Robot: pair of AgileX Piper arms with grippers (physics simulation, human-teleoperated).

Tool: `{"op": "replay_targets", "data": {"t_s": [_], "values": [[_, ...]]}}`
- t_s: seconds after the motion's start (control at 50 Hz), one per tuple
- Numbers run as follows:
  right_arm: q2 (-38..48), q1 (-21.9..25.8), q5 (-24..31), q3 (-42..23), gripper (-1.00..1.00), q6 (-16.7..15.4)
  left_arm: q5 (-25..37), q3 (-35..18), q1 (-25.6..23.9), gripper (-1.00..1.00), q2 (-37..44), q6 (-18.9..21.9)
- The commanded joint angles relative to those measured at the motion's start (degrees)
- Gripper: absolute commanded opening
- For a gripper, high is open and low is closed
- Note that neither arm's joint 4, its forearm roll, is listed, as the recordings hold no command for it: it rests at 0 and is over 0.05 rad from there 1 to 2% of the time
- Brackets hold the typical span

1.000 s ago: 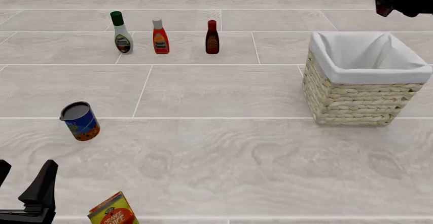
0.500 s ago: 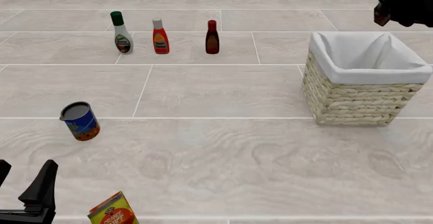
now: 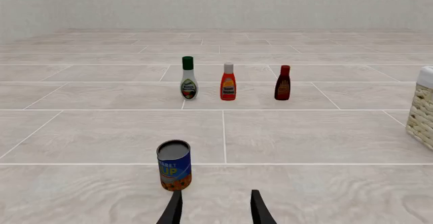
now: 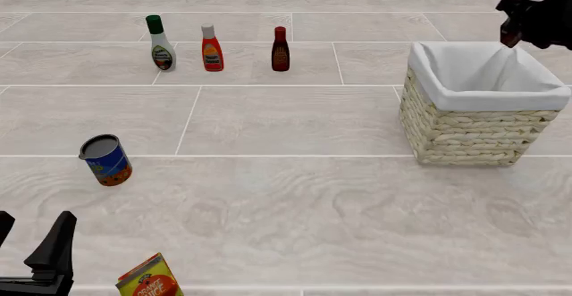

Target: Pick the chocolate pudding and place it in the basket.

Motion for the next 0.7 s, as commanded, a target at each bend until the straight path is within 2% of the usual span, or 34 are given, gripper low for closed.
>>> {"op": "replay_targets", "data": {"t_s": [0.02,0.7], "values": [[0.97,-0.46,-0.79,1.28,-1.0,1.32,-0.01,0.0,0.01,1.0,-0.01,-0.02],[2.64,-1.27,-2.34,3.82,-1.0,1.52,0.0,0.0,-0.01,1.0,-0.01,-0.03]]}}
